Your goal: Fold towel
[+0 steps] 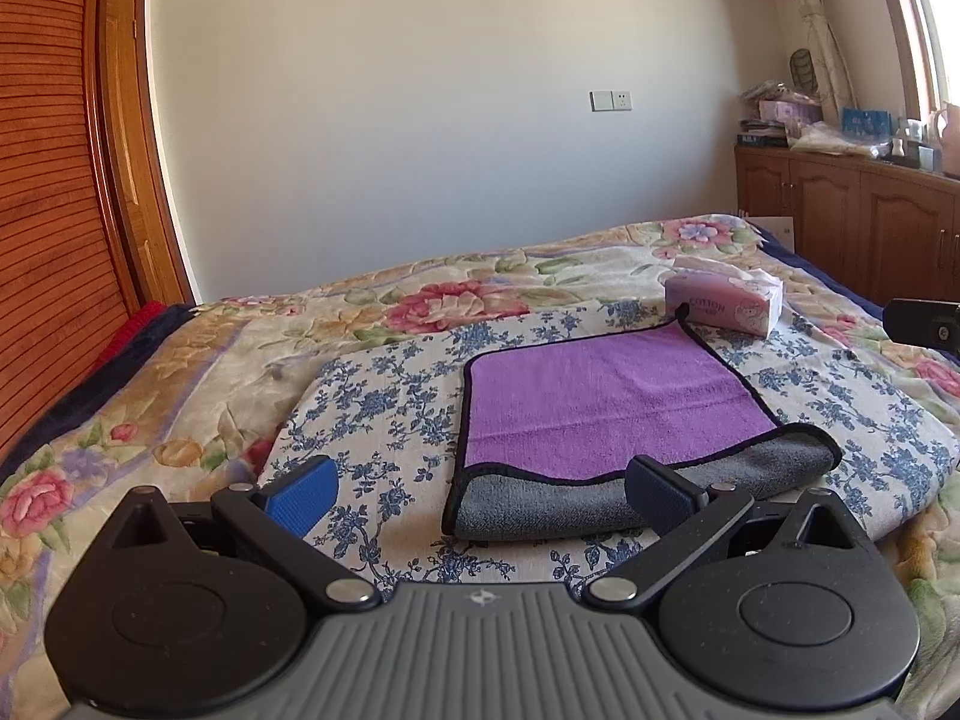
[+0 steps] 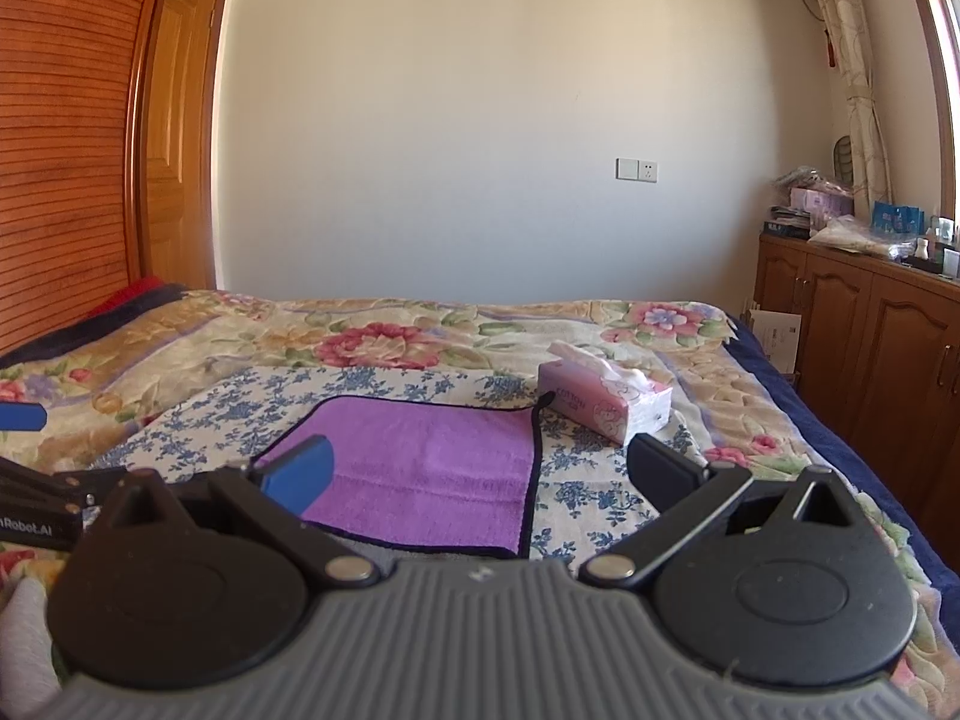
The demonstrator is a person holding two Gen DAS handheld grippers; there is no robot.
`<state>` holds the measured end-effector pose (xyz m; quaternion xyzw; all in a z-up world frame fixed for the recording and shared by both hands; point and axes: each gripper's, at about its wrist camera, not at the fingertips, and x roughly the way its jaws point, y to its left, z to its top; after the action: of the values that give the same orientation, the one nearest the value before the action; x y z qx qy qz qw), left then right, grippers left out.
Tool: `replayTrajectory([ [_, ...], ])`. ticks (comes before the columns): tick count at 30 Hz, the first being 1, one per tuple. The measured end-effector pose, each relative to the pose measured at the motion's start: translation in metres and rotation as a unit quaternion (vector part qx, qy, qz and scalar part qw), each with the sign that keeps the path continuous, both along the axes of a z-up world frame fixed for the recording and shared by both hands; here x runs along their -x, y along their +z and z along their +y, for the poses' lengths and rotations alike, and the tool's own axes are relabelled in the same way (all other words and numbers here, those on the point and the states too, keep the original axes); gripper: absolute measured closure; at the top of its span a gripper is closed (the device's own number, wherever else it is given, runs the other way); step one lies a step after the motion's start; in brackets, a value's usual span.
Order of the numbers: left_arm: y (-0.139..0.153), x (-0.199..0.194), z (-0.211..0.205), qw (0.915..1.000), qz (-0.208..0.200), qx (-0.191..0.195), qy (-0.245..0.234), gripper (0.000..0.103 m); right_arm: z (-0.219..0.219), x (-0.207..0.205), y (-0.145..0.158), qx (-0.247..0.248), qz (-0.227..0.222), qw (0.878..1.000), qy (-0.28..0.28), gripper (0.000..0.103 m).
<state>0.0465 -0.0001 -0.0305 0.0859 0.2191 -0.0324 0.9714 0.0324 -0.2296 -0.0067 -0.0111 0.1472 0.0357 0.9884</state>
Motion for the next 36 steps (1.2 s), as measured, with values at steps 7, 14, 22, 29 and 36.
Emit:
replayTrajectory([
  [7,-0.004,-0.012,0.0,0.9999,0.01,0.002,-0.007,0.0,-0.004,-0.012,-0.003,-0.011,0.018,1.0,0.003,0.0],
  [14,-0.01,-0.027,-0.001,0.9998,0.018,-0.001,-0.01,0.0,-0.006,-0.026,-0.006,-0.016,0.032,0.999,0.004,0.0],
  [22,-0.018,-0.046,0.004,0.9993,0.034,0.007,-0.011,0.0,-0.002,-0.041,-0.012,-0.004,0.051,0.998,0.023,0.0],
  [29,-0.028,-0.066,0.008,0.9984,0.055,0.01,-0.014,0.0,0.0,-0.057,-0.019,0.011,0.068,0.997,0.039,0.0],
  [36,-0.04,-0.09,0.018,0.9965,0.081,0.02,-0.009,0.002,0.001,-0.074,-0.029,0.02,0.091,0.994,0.051,0.0],
])
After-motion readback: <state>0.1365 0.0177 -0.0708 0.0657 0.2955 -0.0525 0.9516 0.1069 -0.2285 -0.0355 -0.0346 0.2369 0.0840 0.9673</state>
